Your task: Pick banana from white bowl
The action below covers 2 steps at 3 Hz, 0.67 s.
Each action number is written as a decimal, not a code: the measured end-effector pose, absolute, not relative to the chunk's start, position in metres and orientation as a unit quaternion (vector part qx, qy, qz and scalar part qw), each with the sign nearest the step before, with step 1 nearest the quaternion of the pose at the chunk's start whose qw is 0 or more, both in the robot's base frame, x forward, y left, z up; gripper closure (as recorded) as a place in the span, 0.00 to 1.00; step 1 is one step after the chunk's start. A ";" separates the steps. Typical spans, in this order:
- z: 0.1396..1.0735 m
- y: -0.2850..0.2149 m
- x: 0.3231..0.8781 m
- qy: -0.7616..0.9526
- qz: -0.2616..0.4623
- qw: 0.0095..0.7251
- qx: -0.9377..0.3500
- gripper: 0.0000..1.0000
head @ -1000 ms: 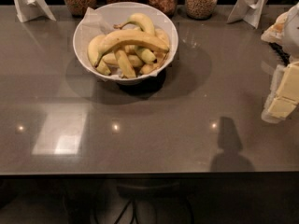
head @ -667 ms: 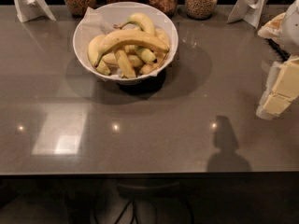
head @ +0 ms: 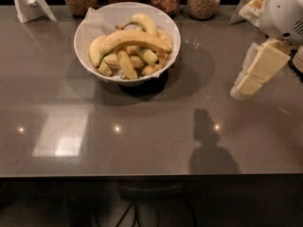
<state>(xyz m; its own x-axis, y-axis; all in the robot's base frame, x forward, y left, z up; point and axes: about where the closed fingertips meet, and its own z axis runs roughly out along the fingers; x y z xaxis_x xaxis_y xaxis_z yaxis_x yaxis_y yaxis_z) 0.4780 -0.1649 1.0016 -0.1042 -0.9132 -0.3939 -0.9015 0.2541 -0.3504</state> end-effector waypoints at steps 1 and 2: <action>1.011 -0.135 0.505 0.725 0.015 0.318 -0.610 0.00; 1.017 -0.111 0.527 0.712 0.044 0.346 -0.609 0.00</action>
Offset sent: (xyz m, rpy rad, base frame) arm 0.0774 0.0789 0.0191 0.2649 -0.0684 0.0979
